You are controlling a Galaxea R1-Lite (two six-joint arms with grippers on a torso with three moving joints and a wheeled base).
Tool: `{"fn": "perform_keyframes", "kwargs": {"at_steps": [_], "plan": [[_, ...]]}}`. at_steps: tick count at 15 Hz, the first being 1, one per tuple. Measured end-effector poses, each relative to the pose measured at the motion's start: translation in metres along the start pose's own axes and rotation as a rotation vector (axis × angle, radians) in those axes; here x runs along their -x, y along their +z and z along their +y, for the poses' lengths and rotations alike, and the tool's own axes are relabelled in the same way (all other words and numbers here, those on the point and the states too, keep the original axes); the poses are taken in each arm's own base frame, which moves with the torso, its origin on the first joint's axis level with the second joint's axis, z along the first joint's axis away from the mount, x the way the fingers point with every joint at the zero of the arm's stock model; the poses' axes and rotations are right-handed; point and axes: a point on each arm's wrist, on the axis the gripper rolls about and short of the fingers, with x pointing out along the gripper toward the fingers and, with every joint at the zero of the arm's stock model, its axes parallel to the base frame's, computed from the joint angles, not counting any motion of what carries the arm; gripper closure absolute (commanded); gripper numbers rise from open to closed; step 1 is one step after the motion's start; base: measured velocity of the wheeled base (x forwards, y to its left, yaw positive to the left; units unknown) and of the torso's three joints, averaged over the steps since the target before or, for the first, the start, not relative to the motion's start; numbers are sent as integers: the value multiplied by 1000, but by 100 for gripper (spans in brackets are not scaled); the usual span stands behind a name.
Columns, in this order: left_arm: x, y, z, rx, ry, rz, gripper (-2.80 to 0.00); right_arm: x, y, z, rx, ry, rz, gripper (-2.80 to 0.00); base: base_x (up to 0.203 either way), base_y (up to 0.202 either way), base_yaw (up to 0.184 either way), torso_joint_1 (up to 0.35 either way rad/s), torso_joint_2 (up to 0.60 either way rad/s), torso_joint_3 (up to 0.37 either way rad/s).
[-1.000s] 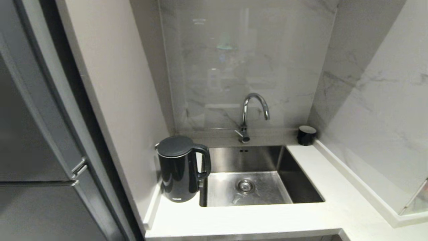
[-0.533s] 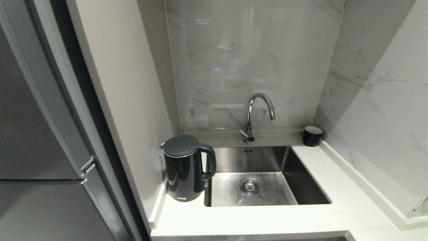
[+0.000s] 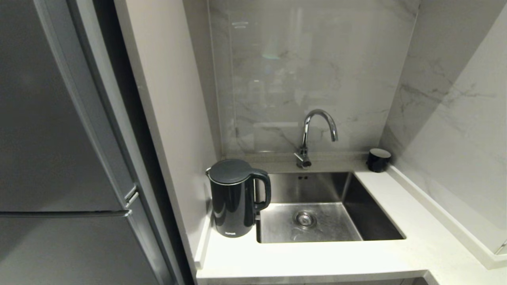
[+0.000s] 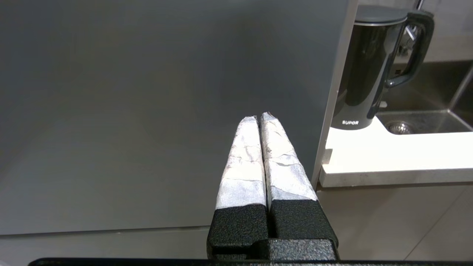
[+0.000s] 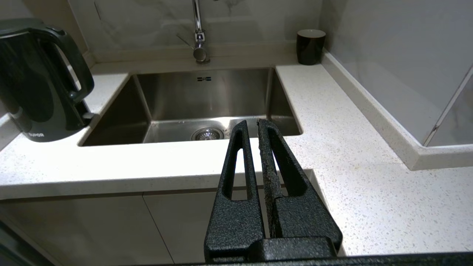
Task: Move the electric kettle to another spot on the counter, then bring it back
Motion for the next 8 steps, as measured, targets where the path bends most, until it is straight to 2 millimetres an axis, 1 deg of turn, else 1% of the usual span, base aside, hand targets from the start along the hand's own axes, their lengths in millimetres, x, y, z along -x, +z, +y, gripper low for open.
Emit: {"fn": "perform_keyframes", "kwargs": {"at_steps": [4, 8], "plan": [[0, 0, 0, 0, 0, 0, 0, 0, 0, 0, 0, 0, 0, 0, 0, 0, 0, -78, 197, 107], [0, 0, 0, 0, 0, 0, 0, 0, 0, 0, 0, 0, -1, 0, 0, 0, 0, -106, 242, 142]]}}
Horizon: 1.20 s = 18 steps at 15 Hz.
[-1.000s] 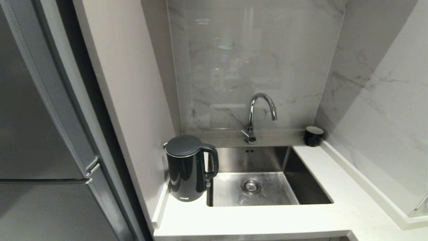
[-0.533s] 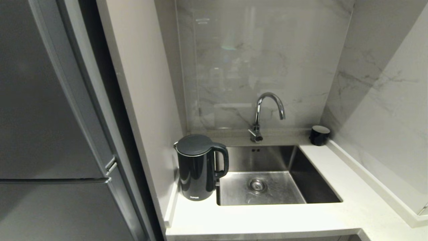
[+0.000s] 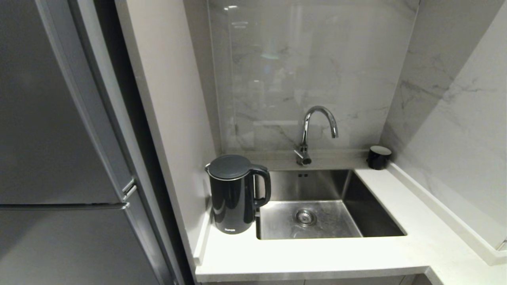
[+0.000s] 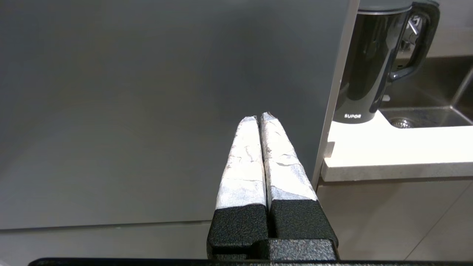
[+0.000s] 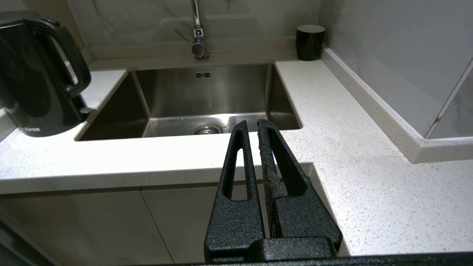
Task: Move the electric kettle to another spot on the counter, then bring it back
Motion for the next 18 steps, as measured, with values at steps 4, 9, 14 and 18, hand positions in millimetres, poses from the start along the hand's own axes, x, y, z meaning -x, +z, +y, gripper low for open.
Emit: {"fn": "perform_keyframes", "kwargs": {"at_steps": [4, 9, 14, 18], "plan": [[0, 0, 0, 0, 0, 1, 0, 0, 0, 0, 0, 0, 1, 0, 0, 0, 0, -135, 307, 179], [0, 0, 0, 0, 0, 0, 0, 0, 0, 0, 0, 0, 0, 0, 0, 0, 0, -134, 328, 192], [0, 0, 0, 0, 0, 1, 0, 0, 0, 0, 0, 0, 1, 0, 0, 0, 0, -118, 328, 196], [0, 0, 0, 0, -1, 0, 0, 0, 0, 0, 0, 0, 0, 0, 0, 0, 0, -126, 341, 208]]}}
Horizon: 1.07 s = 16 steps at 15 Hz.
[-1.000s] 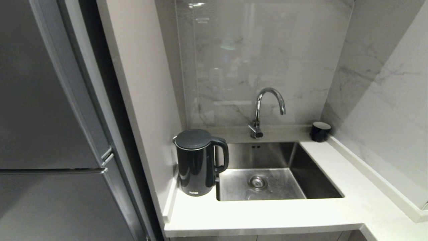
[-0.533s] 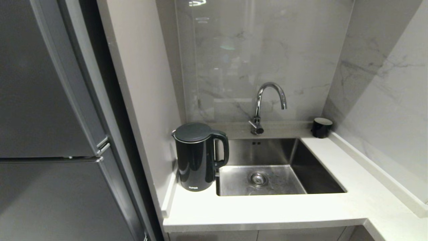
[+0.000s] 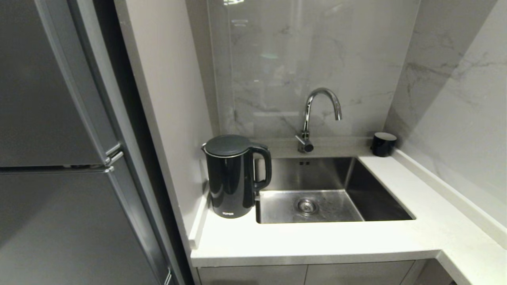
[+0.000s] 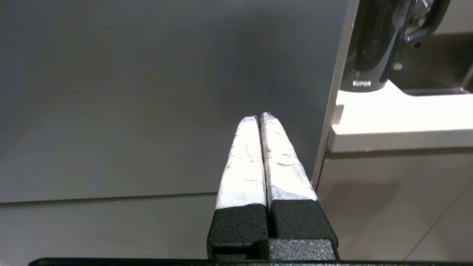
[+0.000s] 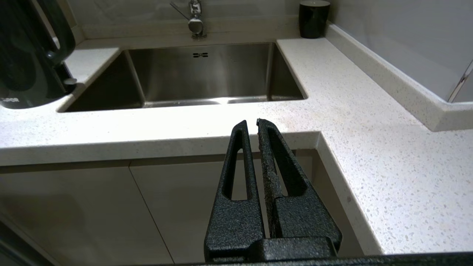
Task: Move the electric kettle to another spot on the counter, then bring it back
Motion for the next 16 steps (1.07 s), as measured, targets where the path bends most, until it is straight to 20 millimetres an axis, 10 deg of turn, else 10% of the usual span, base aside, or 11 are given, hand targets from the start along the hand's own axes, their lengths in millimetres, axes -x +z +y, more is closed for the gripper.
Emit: {"fn": "perform_keyframes", "kwargs": {"at_steps": [16], "plan": [[0, 0, 0, 0, 0, 0, 0, 0, 0, 0, 0, 0, 0, 0, 0, 0, 0, -145, 472, 325]]}}
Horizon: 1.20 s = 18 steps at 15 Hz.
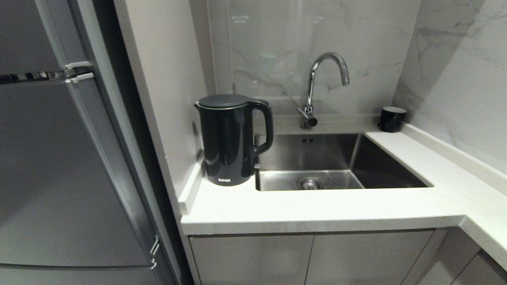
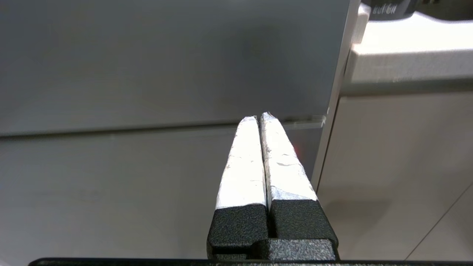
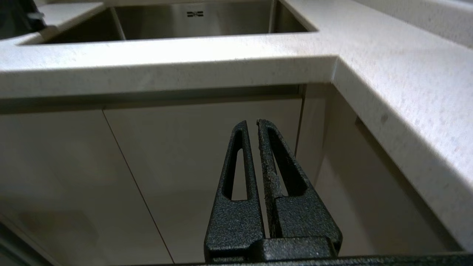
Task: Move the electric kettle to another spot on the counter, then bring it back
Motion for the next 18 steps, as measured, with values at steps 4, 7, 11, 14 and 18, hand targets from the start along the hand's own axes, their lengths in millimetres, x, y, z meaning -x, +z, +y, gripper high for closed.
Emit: {"fn": "perform_keyframes", "kwargs": {"at_steps": [4, 7, 11, 14, 18], "plan": [[0, 0, 0, 0, 0, 0, 0, 0, 0, 0, 0, 1, 0, 0, 0, 0, 0, -93, 493, 393], [0, 0, 0, 0, 0, 0, 0, 0, 0, 0, 0, 0, 0, 0, 0, 0, 0, -37, 461, 404], [0, 0, 0, 0, 0, -1, 0, 0, 0, 0, 3, 0, 0, 0, 0, 0, 0, -21, 141, 124], [0, 0, 0, 0, 0, 0, 0, 0, 0, 0, 2, 0, 1, 0, 0, 0, 0, -3, 28, 30], [0, 0, 0, 0, 0, 0, 0, 0, 0, 0, 2, 0, 0, 0, 0, 0, 0, 0, 0, 0]]}}
